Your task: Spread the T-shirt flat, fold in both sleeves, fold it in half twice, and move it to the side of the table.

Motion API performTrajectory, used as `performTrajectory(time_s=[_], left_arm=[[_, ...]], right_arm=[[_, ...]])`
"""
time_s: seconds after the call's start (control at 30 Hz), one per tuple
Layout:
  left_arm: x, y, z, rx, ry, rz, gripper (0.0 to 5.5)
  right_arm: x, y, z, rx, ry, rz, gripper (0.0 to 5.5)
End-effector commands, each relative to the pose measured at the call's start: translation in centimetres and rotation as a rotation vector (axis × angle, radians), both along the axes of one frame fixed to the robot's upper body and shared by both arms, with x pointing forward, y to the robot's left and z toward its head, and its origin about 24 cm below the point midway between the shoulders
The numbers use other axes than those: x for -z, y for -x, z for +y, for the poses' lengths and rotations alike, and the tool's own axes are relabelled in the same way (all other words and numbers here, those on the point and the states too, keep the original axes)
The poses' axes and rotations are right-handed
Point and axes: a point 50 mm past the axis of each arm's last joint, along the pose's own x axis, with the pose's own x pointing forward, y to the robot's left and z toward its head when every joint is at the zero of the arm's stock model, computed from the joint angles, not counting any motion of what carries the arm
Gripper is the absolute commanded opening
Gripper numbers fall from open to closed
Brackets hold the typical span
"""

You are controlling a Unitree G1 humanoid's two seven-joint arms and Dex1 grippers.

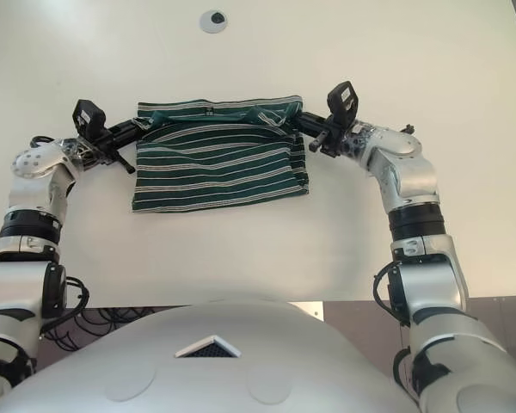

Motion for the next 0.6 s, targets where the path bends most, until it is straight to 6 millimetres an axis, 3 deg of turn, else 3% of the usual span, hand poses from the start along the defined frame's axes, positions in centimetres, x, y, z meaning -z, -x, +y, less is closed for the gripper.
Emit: performTrajectory(time_s=[0.03,0.2,0.37,0.6], left_arm=[[-0.5,-1.4,-1.1,0.014,-0.007,-0.007,0.02],[-1.1,-2.0,-1.1,-0.012,0.017,-0.017,0.75],[-2.2,-3.1,-0.3,-0.127,0.100,-0.014,1.49],[-2.4,-4.2,-0.3,-0.216,0.103,0.008,1.59]], right_arm=[[0.2,-0.9,0.5,0.027,0.008,0.005,0.00],[0.5,-1.6,0.6,0.057,-0.001,0.016,0.69],[0.4,-3.6,1.5,0.156,-0.073,0.052,1.50],[0.1,-5.4,1.8,0.286,-0.135,0.058,1.54]])
